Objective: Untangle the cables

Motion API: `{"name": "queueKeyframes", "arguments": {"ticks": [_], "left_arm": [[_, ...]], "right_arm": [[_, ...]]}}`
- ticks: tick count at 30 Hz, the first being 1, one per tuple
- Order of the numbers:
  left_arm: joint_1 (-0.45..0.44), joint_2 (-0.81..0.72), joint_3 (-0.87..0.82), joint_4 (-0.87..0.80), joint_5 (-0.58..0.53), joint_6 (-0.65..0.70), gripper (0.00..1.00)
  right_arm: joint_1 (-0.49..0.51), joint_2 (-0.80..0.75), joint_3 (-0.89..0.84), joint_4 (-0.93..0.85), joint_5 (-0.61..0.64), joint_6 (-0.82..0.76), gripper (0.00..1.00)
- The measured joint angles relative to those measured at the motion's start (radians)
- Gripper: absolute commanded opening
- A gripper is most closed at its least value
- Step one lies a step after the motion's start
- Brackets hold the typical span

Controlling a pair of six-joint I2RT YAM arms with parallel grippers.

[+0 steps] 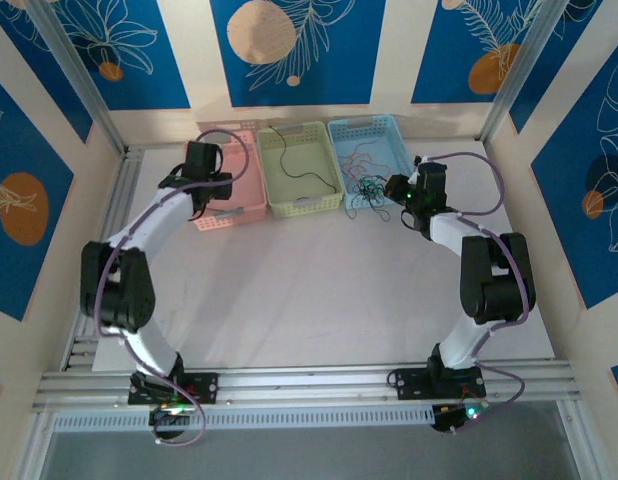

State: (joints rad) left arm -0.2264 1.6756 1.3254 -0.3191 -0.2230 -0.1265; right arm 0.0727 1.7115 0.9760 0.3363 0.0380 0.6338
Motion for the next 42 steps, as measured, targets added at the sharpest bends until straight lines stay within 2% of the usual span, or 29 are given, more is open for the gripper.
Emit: {"name": "queueKeyframes", "arguments": {"ticks": [4,8,13,18,26,32,34,42], "left_arm": [[0.002,-0.202,-0.234,0.172,0.096,-0.034,0.57],[0.002,-0.372,-0.479,0.377,0.288,-0.085,0.57],[-0.002,-0.426,-0.719,0.671,0.533,-0.193,0.58],[-0.019,-0.425,-0.829,0.864,0.690,-0.264,0.59],[-0.074,-0.351,-0.901,1.151,0.789,-0.287,0.62],[-0.084,-0.340,-0.924,1.213,0.806,-0.293,0.62],[-0.084,-0.344,-0.929,1.218,0.804,-0.294,0.58],[-0.084,-0.377,-0.932,1.164,0.719,-0.283,0.55]], "right_arm": [[0.003,0.000,0.000,0.010,-0.038,-0.002,0.00],[0.027,-0.010,0.000,0.030,-0.123,-0.035,0.00],[0.092,-0.041,0.002,0.118,-0.295,-0.107,0.00],[0.171,-0.038,0.051,0.133,-0.457,-0.202,0.00],[0.299,0.017,0.175,0.053,-0.645,-0.377,0.00],[0.385,0.084,0.269,-0.098,-0.656,-0.512,0.00],[0.401,0.090,0.273,-0.127,-0.656,-0.540,0.00],[0.408,0.095,0.273,-0.156,-0.656,-0.597,0.00]]}}
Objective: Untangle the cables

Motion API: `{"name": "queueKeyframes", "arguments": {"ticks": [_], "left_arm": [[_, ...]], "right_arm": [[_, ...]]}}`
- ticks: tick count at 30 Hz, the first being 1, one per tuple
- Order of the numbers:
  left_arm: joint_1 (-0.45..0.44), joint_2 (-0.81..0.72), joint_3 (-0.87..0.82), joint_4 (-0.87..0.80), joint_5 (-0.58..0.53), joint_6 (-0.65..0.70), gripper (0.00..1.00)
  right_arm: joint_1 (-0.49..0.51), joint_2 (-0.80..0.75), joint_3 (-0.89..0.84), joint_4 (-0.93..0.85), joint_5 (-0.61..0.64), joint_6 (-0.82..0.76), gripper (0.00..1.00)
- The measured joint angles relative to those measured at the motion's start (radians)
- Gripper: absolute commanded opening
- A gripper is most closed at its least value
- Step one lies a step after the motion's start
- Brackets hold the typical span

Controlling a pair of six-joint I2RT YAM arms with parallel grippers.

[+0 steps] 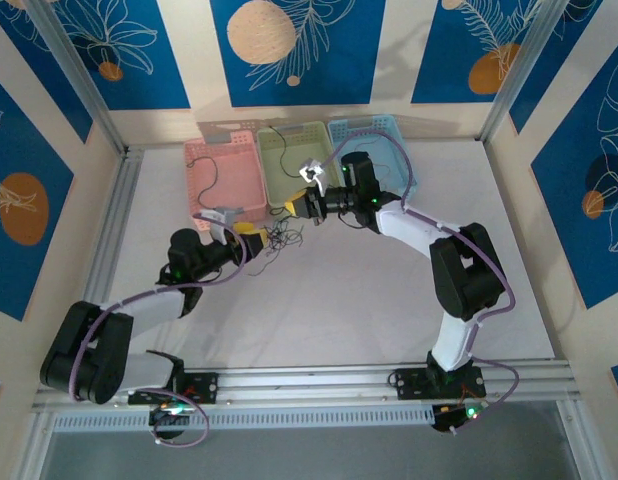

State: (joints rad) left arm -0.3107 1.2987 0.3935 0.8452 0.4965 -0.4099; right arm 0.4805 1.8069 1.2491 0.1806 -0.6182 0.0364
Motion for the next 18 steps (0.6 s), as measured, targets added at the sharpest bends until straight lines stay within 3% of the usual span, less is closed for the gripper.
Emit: {"name": "queueKeyframes", "arguments": {"ticks": [13,15,18], "left_arm": [[0.000,0.082,0.029,0.007,0.079,-0.038,0.41],[-0.001,0.083,0.030,0.009,0.088,-0.041,0.33],[-0.002,0.098,0.040,0.016,0.109,-0.058,0.10]], "right_arm": [[0.024,0.004,-0.001,0.010,0.000,-0.057,0.00],[0.024,0.004,-0.001,0.013,0.000,-0.063,0.00],[0.024,0.004,-0.002,0.013,0.001,-0.066,0.00]]}}
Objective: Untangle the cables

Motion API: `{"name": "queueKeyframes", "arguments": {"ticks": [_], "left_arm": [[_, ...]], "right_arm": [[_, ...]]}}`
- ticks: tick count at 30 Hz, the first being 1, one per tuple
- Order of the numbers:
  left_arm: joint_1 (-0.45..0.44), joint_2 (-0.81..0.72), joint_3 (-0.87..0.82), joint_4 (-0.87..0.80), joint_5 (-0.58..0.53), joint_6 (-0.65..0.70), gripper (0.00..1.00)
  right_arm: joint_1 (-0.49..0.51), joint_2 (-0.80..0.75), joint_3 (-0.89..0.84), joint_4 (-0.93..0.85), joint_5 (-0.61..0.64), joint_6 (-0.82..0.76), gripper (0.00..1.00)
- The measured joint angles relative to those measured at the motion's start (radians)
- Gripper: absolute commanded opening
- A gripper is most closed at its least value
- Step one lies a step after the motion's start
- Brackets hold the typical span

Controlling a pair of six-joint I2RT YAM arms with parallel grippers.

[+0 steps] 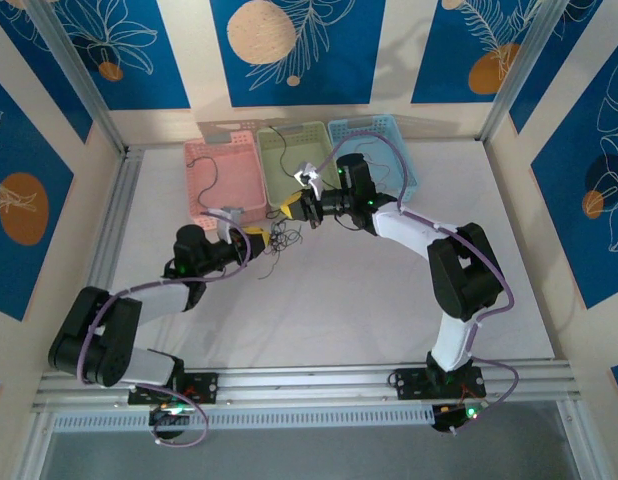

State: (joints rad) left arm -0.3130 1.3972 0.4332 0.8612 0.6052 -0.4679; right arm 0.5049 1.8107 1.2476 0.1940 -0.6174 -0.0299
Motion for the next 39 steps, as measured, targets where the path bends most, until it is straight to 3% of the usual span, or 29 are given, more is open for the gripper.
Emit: {"name": "queueKeyframes", "arguments": {"ticks": [2,8,17,20,22,25,28,33,39], "left_arm": [[-0.002,0.012,0.007,0.008,0.013,-0.006,0.00],[-0.002,0.012,0.008,0.013,0.007,-0.021,0.00],[-0.006,-0.103,-0.015,-0.043,-0.181,0.022,0.00],[-0.006,-0.156,-0.050,-0.053,-0.245,0.034,0.00],[-0.006,-0.173,-0.068,-0.065,-0.275,0.042,0.00],[-0.006,-0.176,-0.074,-0.076,-0.300,0.051,0.00],[-0.006,-0.177,-0.074,-0.077,-0.305,0.055,0.00],[-0.006,-0.192,-0.086,-0.078,-0.332,0.058,0.00],[-0.006,-0.260,-0.112,-0.126,-0.464,0.059,0.00]], "right_arm": [[0.000,0.000,-0.001,0.000,0.001,-0.003,0.00],[0.000,0.000,-0.008,0.014,0.027,-0.008,0.00],[-0.009,-0.003,-0.060,0.068,0.228,0.053,0.00],[-0.055,-0.010,-0.093,0.089,0.287,0.095,0.00],[-0.101,-0.015,-0.106,0.105,0.301,0.127,0.08],[-0.148,-0.016,-0.106,0.130,0.300,0.161,0.24],[-0.144,-0.016,-0.106,0.144,0.273,0.185,0.31],[-0.105,-0.016,-0.099,0.126,0.198,0.161,0.36],[-0.035,-0.005,-0.039,0.011,0.055,-0.004,0.41]]}}
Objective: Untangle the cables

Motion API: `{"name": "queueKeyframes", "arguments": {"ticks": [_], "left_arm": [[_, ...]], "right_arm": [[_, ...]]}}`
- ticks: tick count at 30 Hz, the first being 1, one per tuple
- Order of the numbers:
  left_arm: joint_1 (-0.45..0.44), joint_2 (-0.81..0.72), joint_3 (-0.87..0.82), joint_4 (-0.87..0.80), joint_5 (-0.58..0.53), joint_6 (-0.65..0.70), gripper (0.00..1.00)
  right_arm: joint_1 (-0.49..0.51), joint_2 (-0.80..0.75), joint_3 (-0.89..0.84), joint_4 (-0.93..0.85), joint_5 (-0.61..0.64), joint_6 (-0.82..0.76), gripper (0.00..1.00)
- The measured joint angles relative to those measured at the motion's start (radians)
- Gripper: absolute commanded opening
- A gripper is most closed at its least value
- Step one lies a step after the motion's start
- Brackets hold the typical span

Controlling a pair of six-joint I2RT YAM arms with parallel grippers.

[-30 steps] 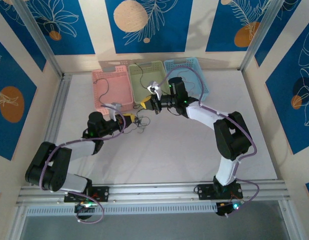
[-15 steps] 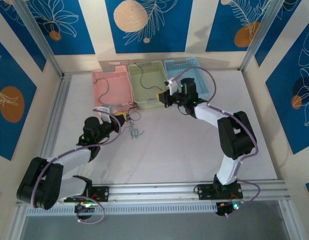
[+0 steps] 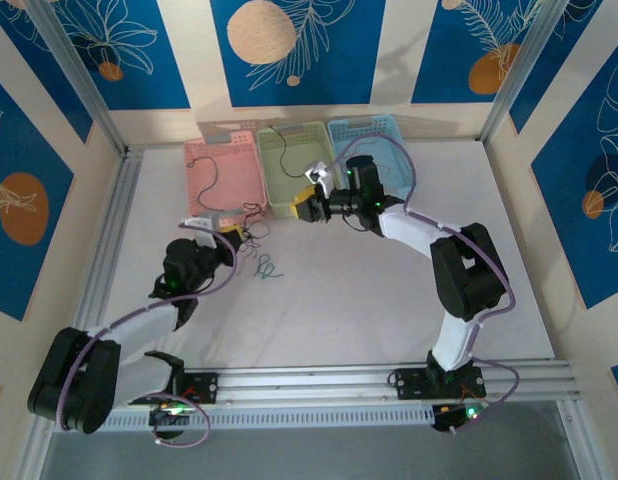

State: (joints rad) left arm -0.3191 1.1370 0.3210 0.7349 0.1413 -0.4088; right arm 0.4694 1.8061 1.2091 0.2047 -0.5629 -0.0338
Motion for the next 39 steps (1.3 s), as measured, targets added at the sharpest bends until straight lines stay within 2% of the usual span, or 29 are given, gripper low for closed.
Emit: {"name": "queueKeyframes", "arguments": {"ticks": [5,12,16,25,39], "left_arm": [[0.000,-0.024,-0.003,-0.047,-0.116,0.000,0.00],[0.002,-0.044,-0.003,-0.122,-0.238,0.000,0.00],[0.003,-0.054,-0.003,-0.134,-0.275,0.000,0.00],[0.003,-0.054,-0.003,-0.153,-0.300,0.000,0.00],[0.005,-0.054,-0.003,-0.153,-0.300,0.000,0.00]], "right_arm": [[0.069,0.064,0.064,-0.139,-0.031,-0.178,0.42],[0.184,0.214,0.168,-0.375,0.045,-0.381,0.43],[0.204,0.251,0.200,-0.476,0.087,-0.444,0.44],[0.224,0.346,0.332,-0.674,0.151,-0.535,0.43],[0.246,0.392,0.361,-0.773,0.211,-0.589,0.41]]}}
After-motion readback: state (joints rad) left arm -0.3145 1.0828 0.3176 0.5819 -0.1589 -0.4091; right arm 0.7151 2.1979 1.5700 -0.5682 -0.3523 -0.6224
